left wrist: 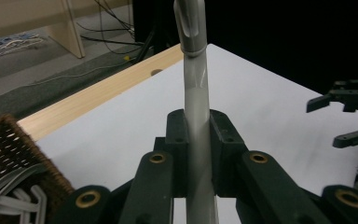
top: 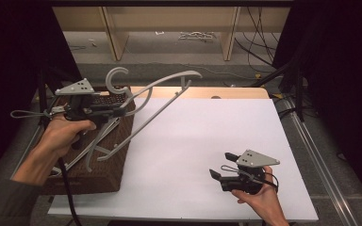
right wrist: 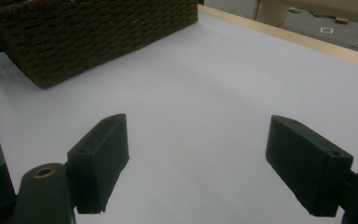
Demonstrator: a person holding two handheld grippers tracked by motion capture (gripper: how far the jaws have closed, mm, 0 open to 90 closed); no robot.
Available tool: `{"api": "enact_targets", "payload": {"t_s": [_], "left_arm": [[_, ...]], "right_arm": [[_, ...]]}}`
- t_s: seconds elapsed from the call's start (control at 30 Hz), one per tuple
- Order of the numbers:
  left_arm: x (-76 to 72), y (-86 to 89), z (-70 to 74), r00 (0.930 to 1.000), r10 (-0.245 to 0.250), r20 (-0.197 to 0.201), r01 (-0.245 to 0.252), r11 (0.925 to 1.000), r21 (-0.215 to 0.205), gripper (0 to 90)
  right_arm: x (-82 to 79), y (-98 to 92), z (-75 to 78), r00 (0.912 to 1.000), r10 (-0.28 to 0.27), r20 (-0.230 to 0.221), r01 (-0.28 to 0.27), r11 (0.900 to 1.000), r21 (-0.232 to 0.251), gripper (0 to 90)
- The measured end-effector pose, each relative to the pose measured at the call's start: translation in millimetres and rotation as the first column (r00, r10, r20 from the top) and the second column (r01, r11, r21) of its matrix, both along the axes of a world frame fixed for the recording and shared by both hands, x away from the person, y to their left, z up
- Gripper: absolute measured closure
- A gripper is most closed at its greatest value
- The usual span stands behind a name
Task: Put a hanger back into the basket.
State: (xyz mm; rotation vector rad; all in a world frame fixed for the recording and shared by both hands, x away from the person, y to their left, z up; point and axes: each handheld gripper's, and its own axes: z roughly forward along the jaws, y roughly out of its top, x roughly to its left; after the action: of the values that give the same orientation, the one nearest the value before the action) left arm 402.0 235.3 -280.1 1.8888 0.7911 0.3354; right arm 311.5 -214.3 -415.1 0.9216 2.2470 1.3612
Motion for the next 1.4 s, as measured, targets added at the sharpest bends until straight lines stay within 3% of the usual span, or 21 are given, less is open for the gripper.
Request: {"api": "enact_targets", "payload": {"t_s": [0.33,0.8,0.93,1.1,1.4], "left_arm": [[11.9,40.4,-8.6,0.9947,0.101,-0.018,-0.102,0.9948,-0.01,79.6],[18.7,89.7,-27.9,0.9751,0.219,-0.033,-0.22,0.9755,-0.009,79.6],[18.9,97.9,-32.3,0.97,0.241,-0.031,-0.241,0.9705,0.003,79.6],[19.7,102.3,-36.6,0.9693,0.244,-0.027,-0.244,0.9695,0.024,79.6],[22.3,118.0,-42.7,0.9553,0.295,-0.013,-0.295,0.9548,0.041,79.6]], "right_arm": [[0.5,-0.6,-1.9,1.0,0.001,-0.007,-0.001,1.0,-0.003,22.2],[0.5,-0.4,-3.3,1.0,-0.006,-0.006,0.006,1.0,-0.002,22.1],[0.6,-0.5,-3.7,0.9999,-0.008,-0.008,0.008,1.0,-0.005,21.9],[0.5,0.0,-4.3,0.9999,-0.003,-0.014,0.003,1.0,-0.007,21.8],[0.0,-1.1,-4.6,0.9999,-0.004,-0.013,0.004,1.0,-0.008,21.8]]}}
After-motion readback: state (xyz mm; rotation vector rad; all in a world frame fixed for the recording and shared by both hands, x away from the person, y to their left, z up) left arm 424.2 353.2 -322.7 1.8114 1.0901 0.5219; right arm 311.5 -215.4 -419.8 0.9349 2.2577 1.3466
